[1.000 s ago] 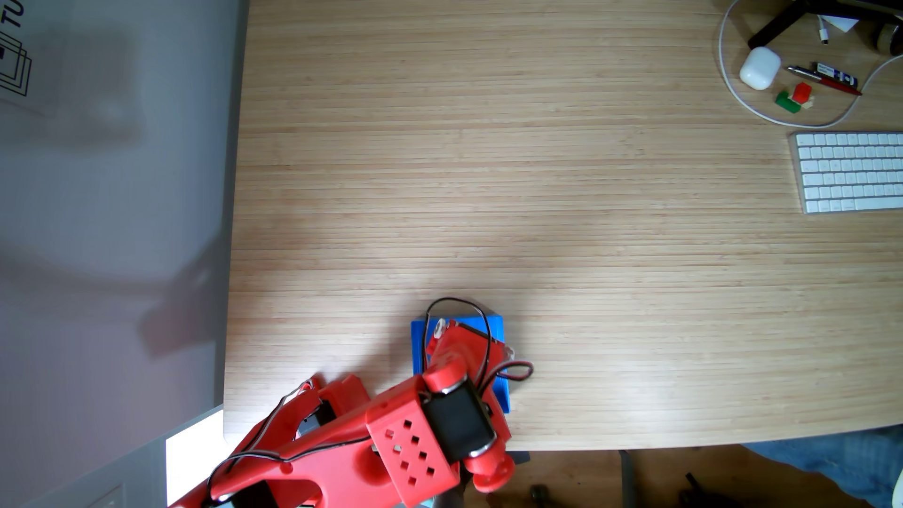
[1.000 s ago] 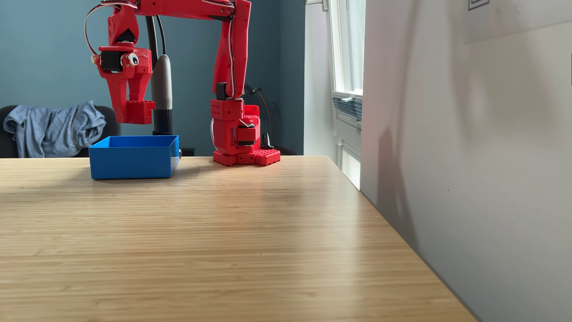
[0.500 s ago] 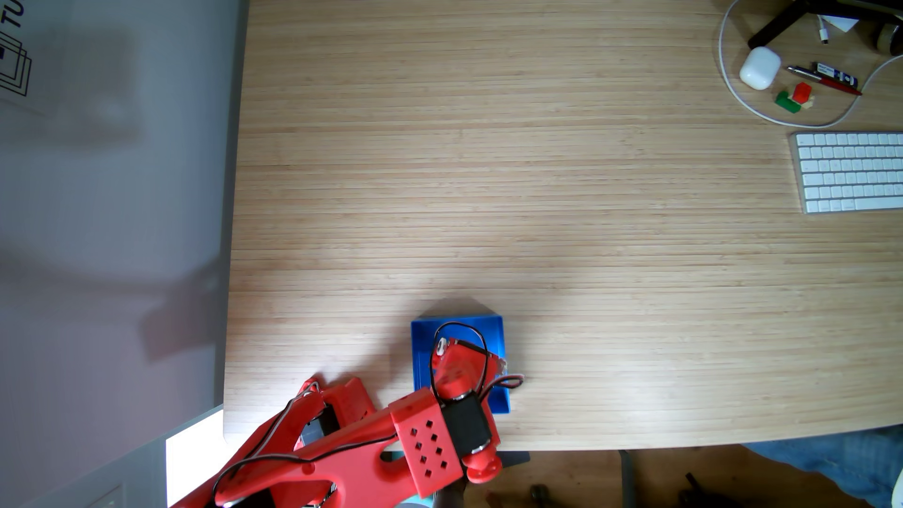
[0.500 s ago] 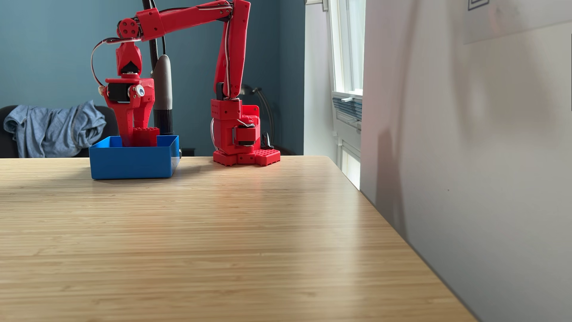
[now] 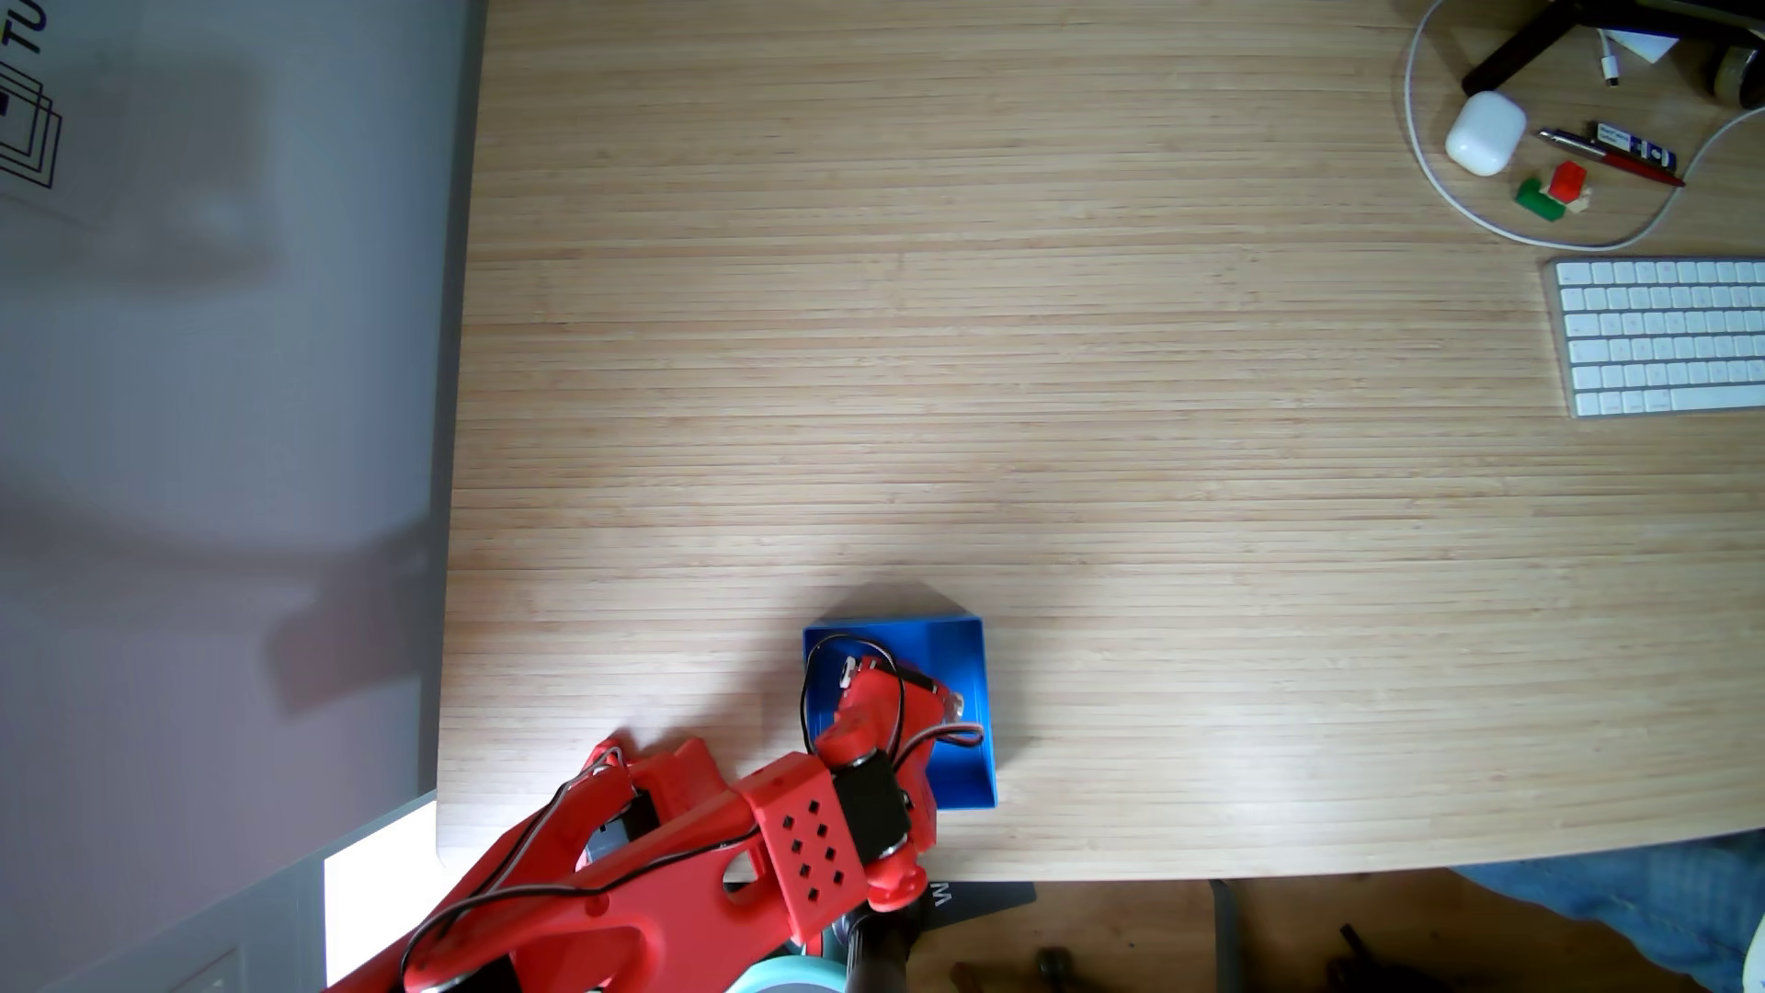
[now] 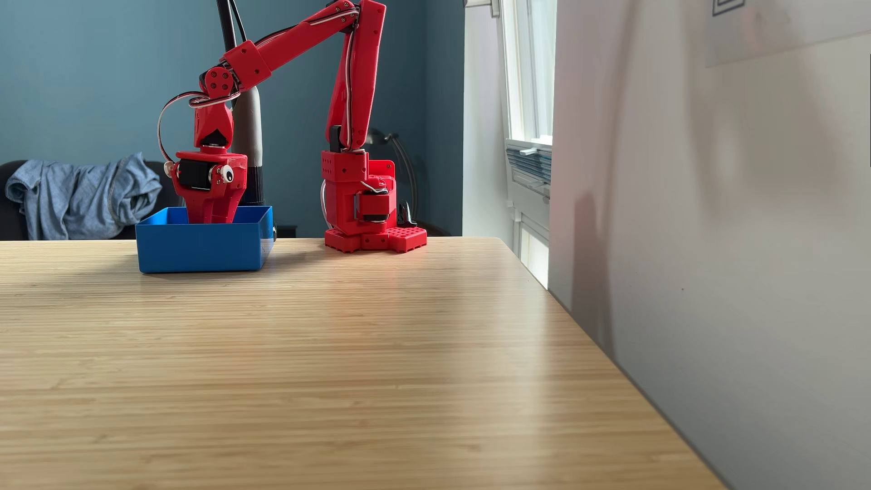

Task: Put the red lego brick in blue bin

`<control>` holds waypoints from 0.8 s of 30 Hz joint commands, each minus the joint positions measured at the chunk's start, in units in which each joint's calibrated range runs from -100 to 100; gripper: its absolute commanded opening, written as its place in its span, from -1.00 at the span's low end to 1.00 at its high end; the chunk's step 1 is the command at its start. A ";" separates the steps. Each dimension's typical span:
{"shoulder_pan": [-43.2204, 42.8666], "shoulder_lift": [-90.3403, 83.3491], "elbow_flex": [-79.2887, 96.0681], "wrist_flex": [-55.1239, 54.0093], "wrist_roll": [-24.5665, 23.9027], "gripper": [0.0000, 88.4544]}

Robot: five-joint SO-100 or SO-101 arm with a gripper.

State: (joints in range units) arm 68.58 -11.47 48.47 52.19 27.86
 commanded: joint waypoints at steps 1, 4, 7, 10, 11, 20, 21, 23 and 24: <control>-0.17 -1.71 -0.01 -0.83 0.39 -0.74; -0.17 -1.71 -0.74 0.14 0.39 -0.64; -0.17 -1.71 -3.83 5.50 0.93 -0.63; -0.10 -1.71 -9.00 12.97 1.22 -0.63; -0.10 -1.71 -11.27 15.65 1.37 -0.62; -1.90 -1.71 -26.51 33.43 0.93 -0.74; -2.63 -1.71 -27.87 34.90 0.29 -0.79; -4.43 -1.71 -29.87 36.84 -1.56 -0.87; -5.51 -1.71 -30.69 37.74 -2.44 -0.91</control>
State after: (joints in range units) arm 65.59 -11.47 24.10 86.09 27.72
